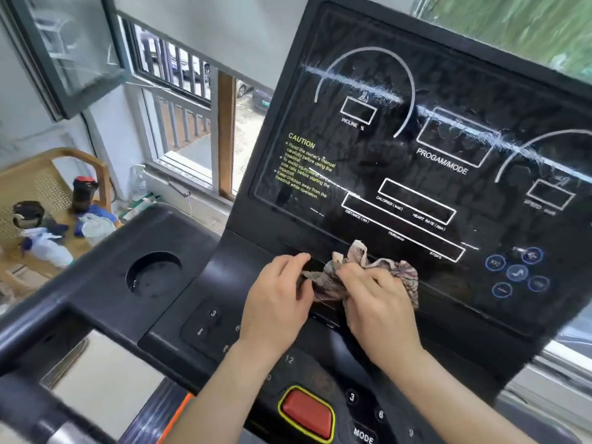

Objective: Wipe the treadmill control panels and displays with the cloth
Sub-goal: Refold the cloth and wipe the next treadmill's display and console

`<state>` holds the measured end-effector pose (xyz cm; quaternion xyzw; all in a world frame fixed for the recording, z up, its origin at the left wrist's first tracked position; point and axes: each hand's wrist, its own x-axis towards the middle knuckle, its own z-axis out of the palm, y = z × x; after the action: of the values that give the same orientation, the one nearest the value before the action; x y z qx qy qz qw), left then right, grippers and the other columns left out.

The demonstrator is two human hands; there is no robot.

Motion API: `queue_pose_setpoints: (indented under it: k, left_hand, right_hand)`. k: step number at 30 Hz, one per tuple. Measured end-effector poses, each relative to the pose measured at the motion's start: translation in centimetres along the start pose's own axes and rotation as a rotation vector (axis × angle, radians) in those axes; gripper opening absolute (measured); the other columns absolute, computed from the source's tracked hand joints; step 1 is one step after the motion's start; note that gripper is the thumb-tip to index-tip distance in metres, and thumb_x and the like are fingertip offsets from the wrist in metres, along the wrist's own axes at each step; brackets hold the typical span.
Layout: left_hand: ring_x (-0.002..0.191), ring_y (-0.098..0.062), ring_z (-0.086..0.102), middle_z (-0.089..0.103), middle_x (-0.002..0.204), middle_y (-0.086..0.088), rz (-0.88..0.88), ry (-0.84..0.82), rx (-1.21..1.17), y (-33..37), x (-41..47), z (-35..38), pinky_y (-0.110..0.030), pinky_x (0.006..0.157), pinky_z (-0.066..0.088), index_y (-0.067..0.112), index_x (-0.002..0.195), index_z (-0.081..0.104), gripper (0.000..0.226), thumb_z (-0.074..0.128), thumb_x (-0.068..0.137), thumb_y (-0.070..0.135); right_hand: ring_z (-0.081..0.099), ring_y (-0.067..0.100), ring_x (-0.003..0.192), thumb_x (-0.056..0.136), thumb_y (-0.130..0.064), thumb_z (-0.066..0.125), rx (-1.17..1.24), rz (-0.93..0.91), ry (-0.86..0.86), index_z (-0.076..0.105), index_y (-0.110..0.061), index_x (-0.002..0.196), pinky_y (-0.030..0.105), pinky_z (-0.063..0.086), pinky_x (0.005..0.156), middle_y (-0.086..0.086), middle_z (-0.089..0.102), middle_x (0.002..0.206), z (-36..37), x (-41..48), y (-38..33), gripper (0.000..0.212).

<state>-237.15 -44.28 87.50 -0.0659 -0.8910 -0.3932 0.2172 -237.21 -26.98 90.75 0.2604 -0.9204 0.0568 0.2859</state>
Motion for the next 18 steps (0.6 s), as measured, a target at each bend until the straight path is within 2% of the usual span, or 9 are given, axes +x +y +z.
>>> queue_pose_setpoints:
  k: [2, 4, 6, 8, 11, 13, 15, 17, 18]
  left_hand:
    - [0.094, -0.015, 0.060, 0.061, 0.107, 0.002, -0.051, 0.026, -0.036, -0.5, 0.0, -0.4, -0.025, 0.080, 0.048, 0.014, 0.121, 0.061, 0.041, 0.069, 0.081, 0.010]
    - [0.089, -0.011, 0.058, 0.059, 0.104, 0.006, -0.168, 0.075, -0.112, -0.9, 0.3, -1.2, -0.026, 0.078, 0.050, 0.019, 0.121, 0.057, 0.040, 0.068, 0.083, 0.012]
    - [0.086, -0.012, 0.056, 0.058, 0.105, 0.003, -0.228, 0.140, -0.137, -1.7, 1.1, -2.1, -0.024, 0.075, 0.047, 0.019, 0.121, 0.056, 0.040, 0.067, 0.084, 0.012]
    - [0.089, -0.016, 0.056, 0.057, 0.110, -0.004, -0.230, 0.214, -0.076, -2.5, 2.1, -3.1, -0.024, 0.076, 0.043, 0.016, 0.122, 0.057, 0.041, 0.066, 0.083, 0.008]
    - [0.098, -0.019, 0.056, 0.057, 0.117, -0.005, -0.173, 0.197, 0.019, -2.9, 3.6, -3.5, -0.021, 0.081, 0.038, 0.016, 0.121, 0.065, 0.037, 0.064, 0.085, 0.007]
    - [0.099, -0.021, 0.057, 0.060, 0.116, -0.007, -0.101, 0.167, 0.065, -2.5, 4.0, -2.7, -0.012, 0.083, 0.033, 0.012, 0.116, 0.069, 0.031, 0.064, 0.086, 0.005]
    - [0.100, -0.023, 0.054, 0.063, 0.112, -0.012, -0.024, 0.164, 0.103, -1.5, 3.9, -1.5, -0.007, 0.088, 0.028, 0.006, 0.110, 0.070, 0.026, 0.066, 0.084, 0.003]
    - [0.097, -0.027, 0.055, 0.064, 0.105, -0.015, 0.091, 0.158, 0.164, 0.0, 3.4, -0.2, -0.013, 0.089, 0.033, 0.002, 0.103, 0.070, 0.024, 0.070, 0.079, 0.001]
    - [0.093, -0.029, 0.056, 0.064, 0.100, -0.015, 0.149, 0.150, 0.205, 0.9, 3.1, 0.3, -0.019, 0.082, 0.038, 0.000, 0.099, 0.070, 0.023, 0.072, 0.076, -0.001]
  right_hand:
    - [0.057, 0.029, 0.081, 0.080, -0.003, 0.041, 0.065, 0.020, -0.022, 0.066, -0.006, 0.104, 0.043, 0.050, 0.068, 0.006, 0.068, 0.101, 1.1, 2.0, -1.3, 0.035]
    - [0.056, 0.028, 0.084, 0.083, -0.006, 0.043, 0.115, 0.001, -0.072, 0.065, -0.006, 0.104, 0.042, 0.049, 0.073, 0.006, 0.067, 0.097, 3.1, 4.7, -3.4, 0.031]
    - [0.057, 0.027, 0.087, 0.085, -0.009, 0.049, 0.120, -0.022, -0.110, 0.065, -0.005, 0.107, 0.041, 0.050, 0.076, 0.007, 0.067, 0.099, 5.1, 7.2, -5.5, 0.027]
    - [0.057, 0.028, 0.081, 0.084, -0.008, 0.049, 0.140, -0.021, -0.127, 0.065, -0.005, 0.097, 0.040, 0.050, 0.072, 0.008, 0.067, 0.088, 6.5, 9.0, -6.9, 0.021]
    - [0.059, 0.028, 0.081, 0.086, -0.002, 0.037, 0.109, -0.079, -0.200, 0.064, -0.003, 0.099, 0.037, 0.048, 0.080, 0.008, 0.065, 0.086, 6.6, 9.6, -6.8, 0.030]
    - [0.061, 0.025, 0.080, 0.079, 0.000, 0.047, 0.091, -0.063, -0.148, 0.066, -0.003, 0.097, 0.028, 0.048, 0.081, 0.005, 0.066, 0.085, 5.4, 8.5, -5.9, 0.026]
    - [0.061, 0.022, 0.073, 0.067, 0.003, 0.063, 0.108, 0.002, -0.053, 0.069, -0.005, 0.090, 0.021, 0.045, 0.074, 0.001, 0.068, 0.080, 3.6, 7.0, -5.0, 0.025]
    - [0.061, 0.022, 0.070, 0.059, 0.005, 0.070, 0.121, 0.051, -0.014, 0.070, -0.006, 0.087, 0.019, 0.043, 0.069, -0.001, 0.069, 0.078, 2.1, 5.5, -4.0, 0.031]
    - [0.061, 0.022, 0.069, 0.056, 0.005, 0.071, 0.122, 0.066, -0.006, 0.070, -0.006, 0.087, 0.019, 0.042, 0.068, -0.002, 0.069, 0.077, 1.5, 4.6, -3.3, 0.033]
